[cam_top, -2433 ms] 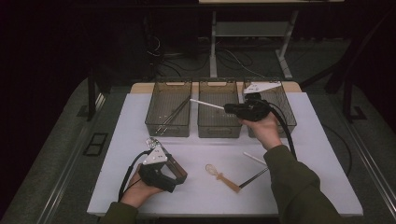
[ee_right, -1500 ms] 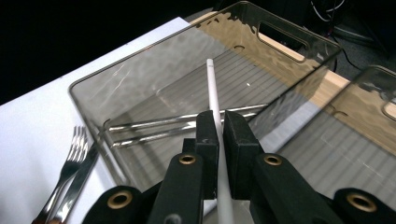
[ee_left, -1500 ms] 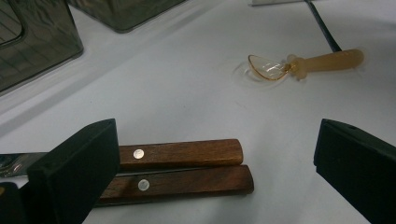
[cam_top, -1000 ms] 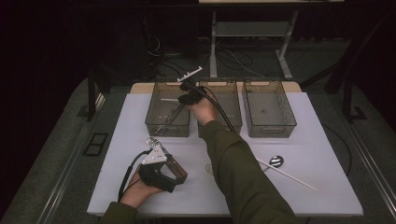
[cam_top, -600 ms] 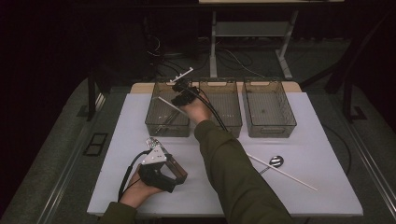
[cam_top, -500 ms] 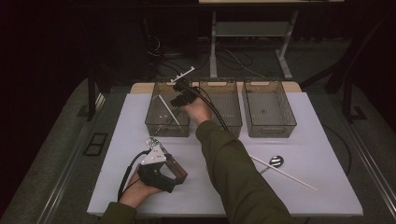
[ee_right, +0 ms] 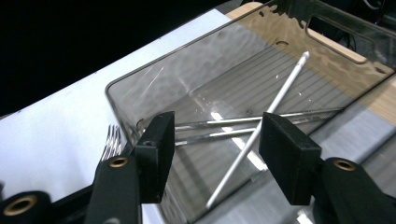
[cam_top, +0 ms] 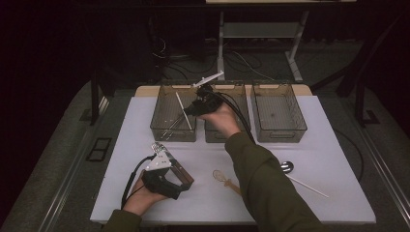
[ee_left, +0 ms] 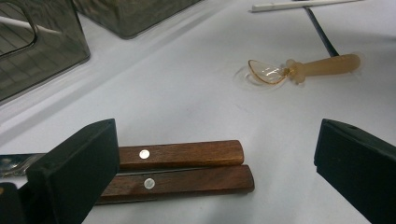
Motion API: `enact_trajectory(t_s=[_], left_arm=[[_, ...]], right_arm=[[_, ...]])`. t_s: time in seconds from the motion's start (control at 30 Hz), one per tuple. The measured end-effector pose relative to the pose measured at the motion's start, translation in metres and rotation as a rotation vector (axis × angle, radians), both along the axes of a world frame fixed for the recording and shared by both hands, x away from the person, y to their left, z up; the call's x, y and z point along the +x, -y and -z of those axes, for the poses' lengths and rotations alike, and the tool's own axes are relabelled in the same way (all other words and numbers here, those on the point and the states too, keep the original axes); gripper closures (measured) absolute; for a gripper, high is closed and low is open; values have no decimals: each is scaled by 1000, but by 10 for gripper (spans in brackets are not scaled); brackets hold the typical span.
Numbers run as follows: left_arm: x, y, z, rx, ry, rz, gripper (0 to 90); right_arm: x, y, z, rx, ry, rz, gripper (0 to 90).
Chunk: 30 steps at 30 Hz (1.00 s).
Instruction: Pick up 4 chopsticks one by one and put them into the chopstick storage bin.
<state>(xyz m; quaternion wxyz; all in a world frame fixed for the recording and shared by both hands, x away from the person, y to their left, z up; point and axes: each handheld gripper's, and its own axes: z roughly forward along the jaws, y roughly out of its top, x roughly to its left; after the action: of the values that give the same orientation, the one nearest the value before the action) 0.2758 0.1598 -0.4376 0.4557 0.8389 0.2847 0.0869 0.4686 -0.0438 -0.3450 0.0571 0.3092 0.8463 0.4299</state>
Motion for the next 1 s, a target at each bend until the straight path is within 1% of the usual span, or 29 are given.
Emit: enact_trajectory(t_s=[0.13,0.2,0.3,0.53,0.6,0.7,0.8,1.0], left_arm=[[0,0,0,0,-2,0,0],[0,0,0,1,-4,1,0],[0,0,0,0,-5,1,0],[0,0,1,0,-3,0,0],[0,0,1,0,-3,-1,0],[0,0,1,1,-1,-3,0],[0,0,1,0,-2,-3,0],[0,0,1,2,-3,-3,0]], right_arm=[[-10,18,-4,26,22,4,397],[-14,27,-4,37,23,-2,369],[-22,40,-2,36,33,-3,346],[-40,66,2,46,43,-12,340],[-45,73,3,46,49,-7,331],[-52,83,4,66,44,-4,305],[-61,93,4,59,60,1,284],[-74,114,7,71,65,7,275]])
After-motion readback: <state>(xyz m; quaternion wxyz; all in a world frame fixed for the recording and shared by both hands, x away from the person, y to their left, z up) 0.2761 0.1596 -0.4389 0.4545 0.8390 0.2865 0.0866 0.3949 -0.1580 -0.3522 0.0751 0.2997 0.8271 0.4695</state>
